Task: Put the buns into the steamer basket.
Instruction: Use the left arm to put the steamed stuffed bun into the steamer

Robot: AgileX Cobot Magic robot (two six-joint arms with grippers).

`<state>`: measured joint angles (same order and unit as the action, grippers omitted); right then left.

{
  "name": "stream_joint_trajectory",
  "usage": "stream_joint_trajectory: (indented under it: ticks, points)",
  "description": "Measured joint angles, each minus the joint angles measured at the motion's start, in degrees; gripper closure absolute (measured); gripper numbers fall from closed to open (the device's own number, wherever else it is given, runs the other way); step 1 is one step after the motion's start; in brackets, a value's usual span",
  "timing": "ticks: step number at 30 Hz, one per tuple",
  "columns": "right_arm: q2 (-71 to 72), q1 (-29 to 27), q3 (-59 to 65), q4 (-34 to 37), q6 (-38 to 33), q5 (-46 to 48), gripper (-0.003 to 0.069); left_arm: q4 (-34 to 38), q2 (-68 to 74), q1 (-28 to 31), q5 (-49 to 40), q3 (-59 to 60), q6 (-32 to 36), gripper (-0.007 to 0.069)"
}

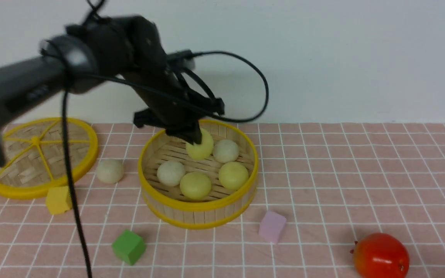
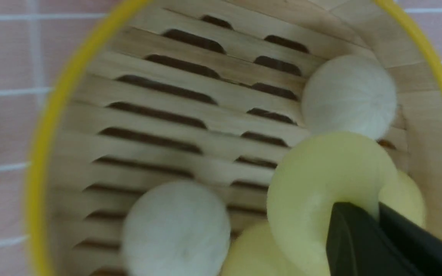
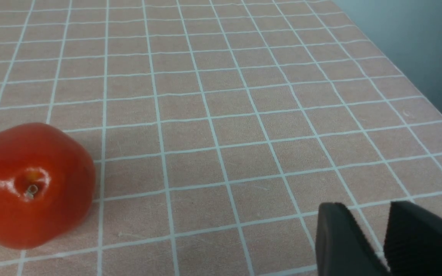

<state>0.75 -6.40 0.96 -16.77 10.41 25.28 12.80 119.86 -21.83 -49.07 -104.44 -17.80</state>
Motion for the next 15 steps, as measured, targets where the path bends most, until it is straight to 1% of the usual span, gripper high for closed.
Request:
stream_joint_trajectory:
  ticks: [8,11,15]
  points:
    - [0.0,0.0,0.0,0.0,0.0,0.0,0.0422,-1.2,4.0,-0.1,3.8,0.0,-2.0,0.0601]
    - [0.0,0.0,0.0,0.0,0.0,0.0,0.0422,-1.2,4.1,-0.1,3.8,0.0,-2.6,0.0581]
    - [0.0,0.0,0.0,0.0,0.0,0.0,0.0422,-1.6,4.3,-0.1,3.8,0.0,-3.5,0.0533]
